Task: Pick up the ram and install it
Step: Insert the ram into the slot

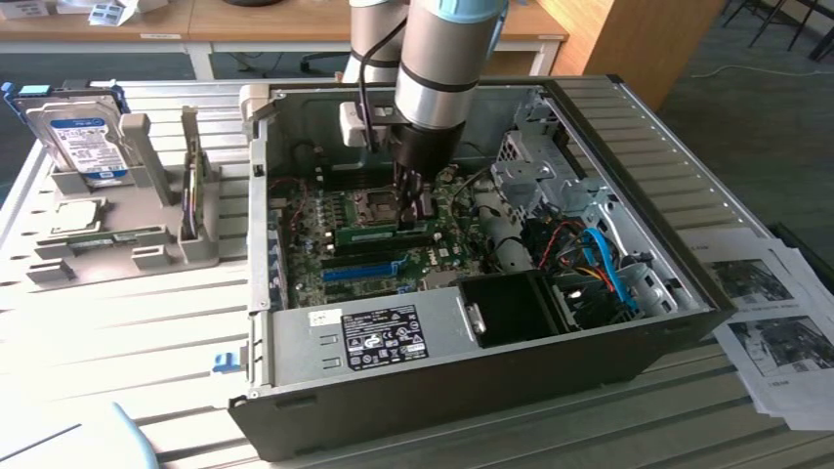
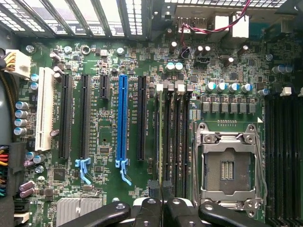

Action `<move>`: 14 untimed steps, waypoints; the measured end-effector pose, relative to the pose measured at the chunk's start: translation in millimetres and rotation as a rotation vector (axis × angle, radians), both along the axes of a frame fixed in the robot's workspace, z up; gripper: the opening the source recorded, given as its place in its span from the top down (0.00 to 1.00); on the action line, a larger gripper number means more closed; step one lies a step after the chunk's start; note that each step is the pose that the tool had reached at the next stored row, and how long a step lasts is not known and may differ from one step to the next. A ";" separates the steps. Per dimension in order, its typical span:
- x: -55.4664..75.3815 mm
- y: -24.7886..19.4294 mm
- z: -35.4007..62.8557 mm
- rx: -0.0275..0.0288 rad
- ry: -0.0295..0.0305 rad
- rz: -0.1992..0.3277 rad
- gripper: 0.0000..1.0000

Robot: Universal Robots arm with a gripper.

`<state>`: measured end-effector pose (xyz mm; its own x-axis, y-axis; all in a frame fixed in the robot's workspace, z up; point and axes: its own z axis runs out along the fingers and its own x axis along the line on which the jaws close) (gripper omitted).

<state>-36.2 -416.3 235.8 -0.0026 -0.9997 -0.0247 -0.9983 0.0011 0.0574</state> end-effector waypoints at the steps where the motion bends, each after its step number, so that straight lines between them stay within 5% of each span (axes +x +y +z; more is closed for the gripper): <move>1: 0.0 0.0 0.0 -0.0001 0.0000 0.000 0.89; 14: 0.0 0.0 -2.1 0.0001 -0.0001 -0.002 0.89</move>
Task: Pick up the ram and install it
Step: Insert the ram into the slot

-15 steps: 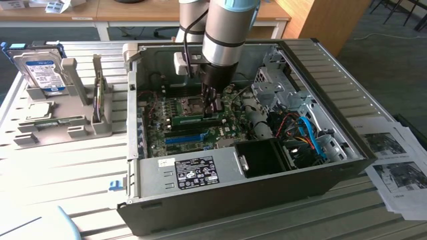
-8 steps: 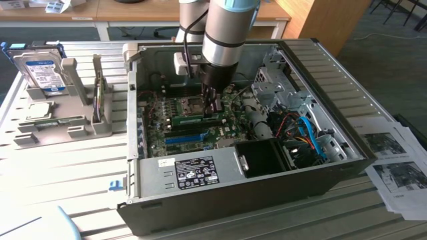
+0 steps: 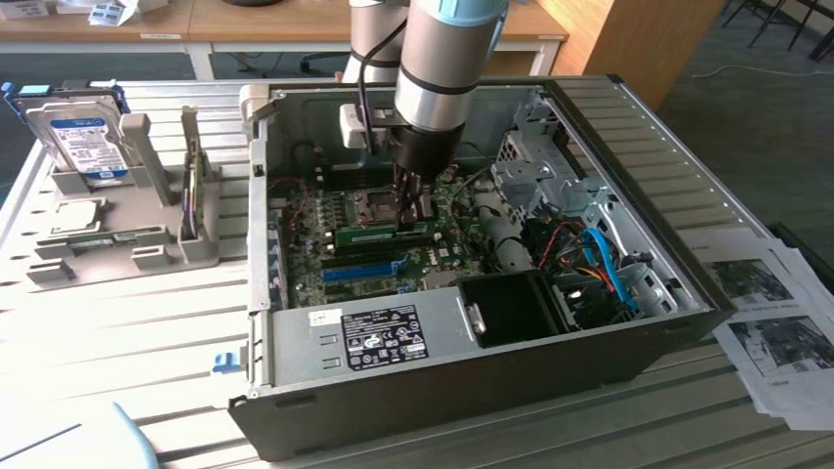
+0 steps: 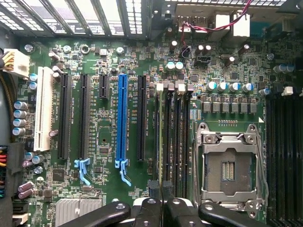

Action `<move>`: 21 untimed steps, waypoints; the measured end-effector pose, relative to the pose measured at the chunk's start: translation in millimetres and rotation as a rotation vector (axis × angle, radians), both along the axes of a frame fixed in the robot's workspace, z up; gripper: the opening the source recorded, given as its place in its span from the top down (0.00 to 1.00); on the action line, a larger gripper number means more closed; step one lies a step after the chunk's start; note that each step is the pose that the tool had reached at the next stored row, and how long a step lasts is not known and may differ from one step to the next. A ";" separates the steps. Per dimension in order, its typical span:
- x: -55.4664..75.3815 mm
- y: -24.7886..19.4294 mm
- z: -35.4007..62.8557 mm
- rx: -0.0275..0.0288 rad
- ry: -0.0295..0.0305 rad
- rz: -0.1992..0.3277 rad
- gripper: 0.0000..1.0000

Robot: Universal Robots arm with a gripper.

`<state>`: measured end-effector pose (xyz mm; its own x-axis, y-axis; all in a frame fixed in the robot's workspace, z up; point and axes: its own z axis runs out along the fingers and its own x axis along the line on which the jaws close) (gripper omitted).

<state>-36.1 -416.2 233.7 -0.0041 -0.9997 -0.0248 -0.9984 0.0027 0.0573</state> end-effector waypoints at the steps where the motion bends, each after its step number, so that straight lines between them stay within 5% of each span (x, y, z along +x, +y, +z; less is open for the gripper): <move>1: 0.0 0.0 0.0 -0.0001 0.0000 -0.002 0.89; 21: 0.0 0.1 -2.1 0.0000 0.0000 -0.008 0.89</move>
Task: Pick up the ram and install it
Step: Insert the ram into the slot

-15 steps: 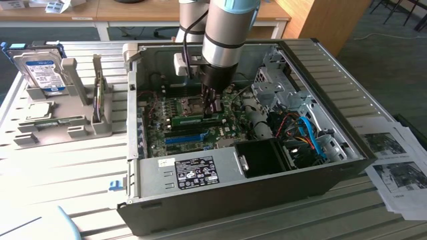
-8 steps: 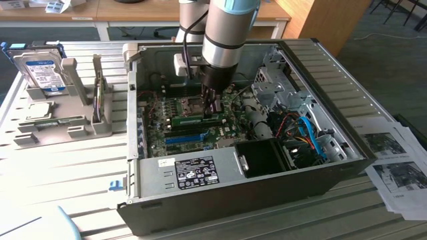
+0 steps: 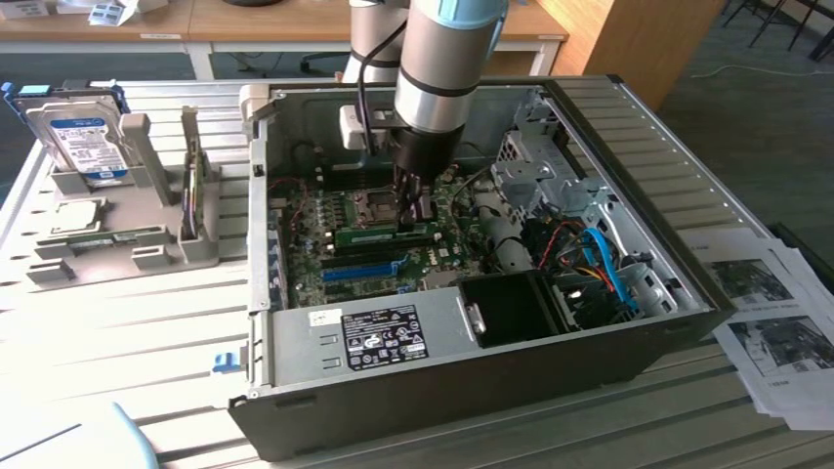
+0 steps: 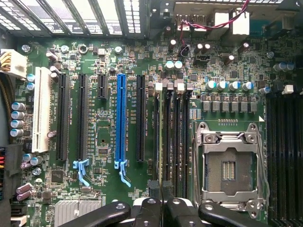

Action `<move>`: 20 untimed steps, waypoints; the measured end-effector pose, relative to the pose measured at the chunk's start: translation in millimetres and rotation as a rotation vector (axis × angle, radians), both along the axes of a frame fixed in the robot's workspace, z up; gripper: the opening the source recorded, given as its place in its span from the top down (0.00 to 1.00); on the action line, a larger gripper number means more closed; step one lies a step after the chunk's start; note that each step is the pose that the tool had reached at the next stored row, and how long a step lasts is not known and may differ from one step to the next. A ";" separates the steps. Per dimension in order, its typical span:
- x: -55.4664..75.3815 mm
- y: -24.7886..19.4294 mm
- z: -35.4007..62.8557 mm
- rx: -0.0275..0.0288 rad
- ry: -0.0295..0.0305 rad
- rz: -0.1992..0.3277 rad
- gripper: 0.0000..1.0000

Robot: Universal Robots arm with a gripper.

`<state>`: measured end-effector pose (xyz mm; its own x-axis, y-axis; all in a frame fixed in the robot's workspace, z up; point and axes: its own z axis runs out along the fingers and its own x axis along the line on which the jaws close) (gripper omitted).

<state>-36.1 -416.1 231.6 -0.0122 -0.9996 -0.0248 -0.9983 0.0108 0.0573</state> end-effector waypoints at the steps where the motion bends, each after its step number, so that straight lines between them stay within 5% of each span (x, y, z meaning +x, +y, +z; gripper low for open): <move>1: 0.0 0.0 -0.1 -0.0001 0.0000 0.000 0.89; 20: -0.1 0.0 -3.9 -0.0002 0.0001 0.000 0.89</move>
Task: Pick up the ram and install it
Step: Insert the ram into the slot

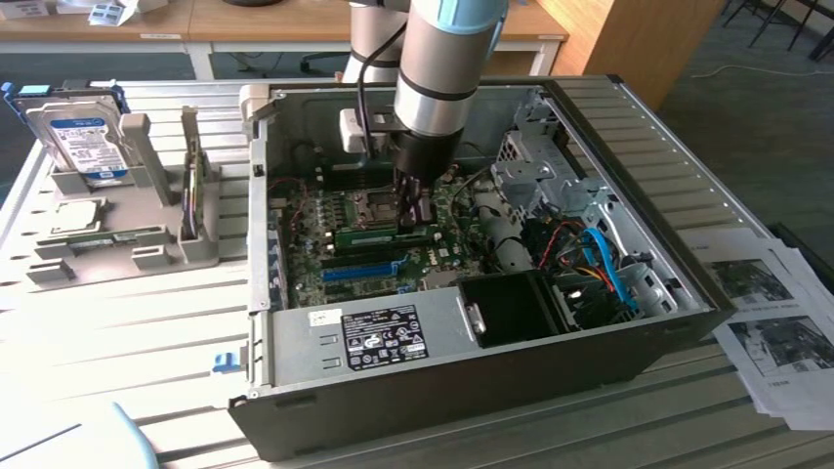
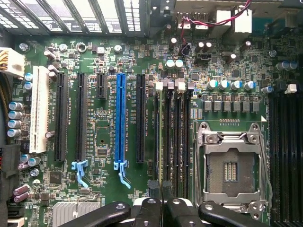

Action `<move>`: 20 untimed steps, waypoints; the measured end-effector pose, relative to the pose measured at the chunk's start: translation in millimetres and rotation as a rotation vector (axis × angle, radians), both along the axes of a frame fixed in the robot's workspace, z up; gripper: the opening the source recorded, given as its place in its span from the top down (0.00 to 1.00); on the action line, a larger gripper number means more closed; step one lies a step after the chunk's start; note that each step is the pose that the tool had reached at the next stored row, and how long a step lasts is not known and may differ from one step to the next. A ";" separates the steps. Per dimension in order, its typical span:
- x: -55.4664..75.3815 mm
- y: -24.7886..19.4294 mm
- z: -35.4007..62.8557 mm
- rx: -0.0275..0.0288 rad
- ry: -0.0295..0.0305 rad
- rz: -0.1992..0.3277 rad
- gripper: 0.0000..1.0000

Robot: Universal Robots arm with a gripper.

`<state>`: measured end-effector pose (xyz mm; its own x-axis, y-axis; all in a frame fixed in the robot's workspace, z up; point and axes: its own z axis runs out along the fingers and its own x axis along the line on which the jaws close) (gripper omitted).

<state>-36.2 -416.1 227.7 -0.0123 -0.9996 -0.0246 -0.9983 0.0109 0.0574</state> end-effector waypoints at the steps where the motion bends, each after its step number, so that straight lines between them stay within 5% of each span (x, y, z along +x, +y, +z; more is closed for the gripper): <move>1: 0.0 0.0 0.0 0.0000 0.0000 0.000 0.89; 20: 0.0 0.0 1.6 0.0002 0.0000 0.000 0.82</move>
